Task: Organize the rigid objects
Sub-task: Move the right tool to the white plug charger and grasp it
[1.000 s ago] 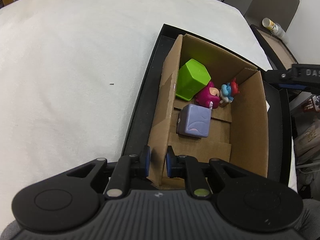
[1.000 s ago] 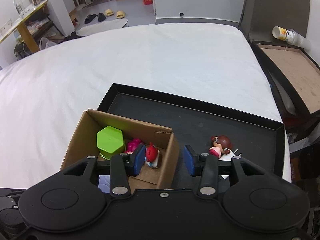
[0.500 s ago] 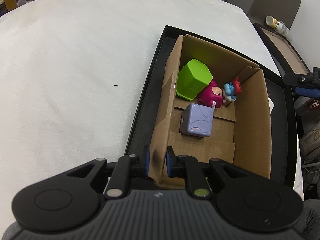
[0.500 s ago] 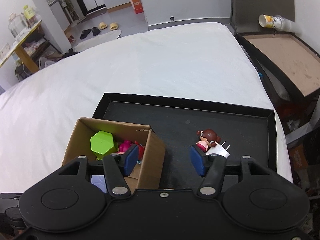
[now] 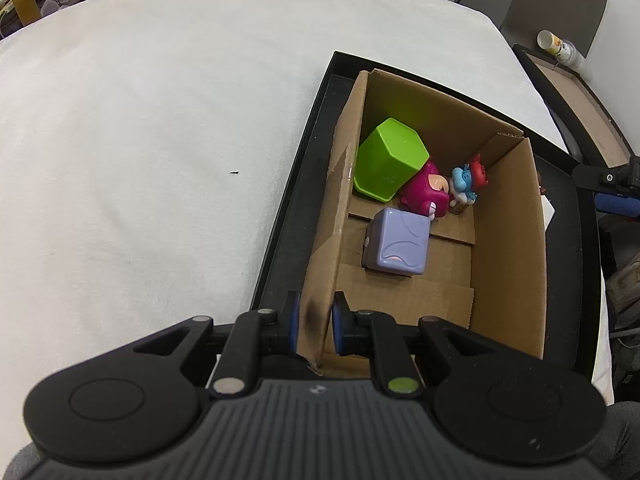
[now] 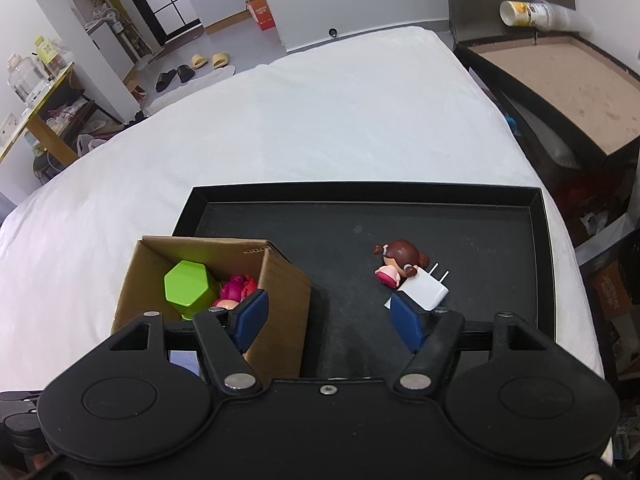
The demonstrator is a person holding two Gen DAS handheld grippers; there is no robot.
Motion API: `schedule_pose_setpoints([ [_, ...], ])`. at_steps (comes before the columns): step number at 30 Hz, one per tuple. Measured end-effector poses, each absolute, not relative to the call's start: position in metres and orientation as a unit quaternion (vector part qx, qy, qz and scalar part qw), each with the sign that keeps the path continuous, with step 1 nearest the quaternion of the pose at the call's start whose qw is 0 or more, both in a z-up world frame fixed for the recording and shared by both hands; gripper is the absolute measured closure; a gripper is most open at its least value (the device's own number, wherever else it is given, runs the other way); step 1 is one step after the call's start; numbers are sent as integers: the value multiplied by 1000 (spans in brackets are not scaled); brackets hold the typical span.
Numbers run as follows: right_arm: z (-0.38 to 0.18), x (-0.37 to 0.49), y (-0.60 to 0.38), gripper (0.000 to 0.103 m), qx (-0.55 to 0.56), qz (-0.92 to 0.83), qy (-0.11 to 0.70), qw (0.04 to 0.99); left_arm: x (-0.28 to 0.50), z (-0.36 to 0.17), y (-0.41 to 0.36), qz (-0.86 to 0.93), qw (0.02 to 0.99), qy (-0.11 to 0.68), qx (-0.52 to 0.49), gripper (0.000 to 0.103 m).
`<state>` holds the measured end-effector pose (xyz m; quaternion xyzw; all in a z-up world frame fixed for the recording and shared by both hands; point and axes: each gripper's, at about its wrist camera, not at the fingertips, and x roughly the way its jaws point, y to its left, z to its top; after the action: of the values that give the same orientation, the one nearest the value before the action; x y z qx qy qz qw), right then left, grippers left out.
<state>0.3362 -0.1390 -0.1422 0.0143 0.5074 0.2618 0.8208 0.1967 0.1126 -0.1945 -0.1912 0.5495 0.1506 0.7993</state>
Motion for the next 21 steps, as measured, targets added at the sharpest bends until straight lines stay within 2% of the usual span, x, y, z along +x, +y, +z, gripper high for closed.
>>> schedule_pose_setpoints([
  [21,-191,377,-175,37,93,232,549,798,210,-206,110,164,783,570,-185,90],
])
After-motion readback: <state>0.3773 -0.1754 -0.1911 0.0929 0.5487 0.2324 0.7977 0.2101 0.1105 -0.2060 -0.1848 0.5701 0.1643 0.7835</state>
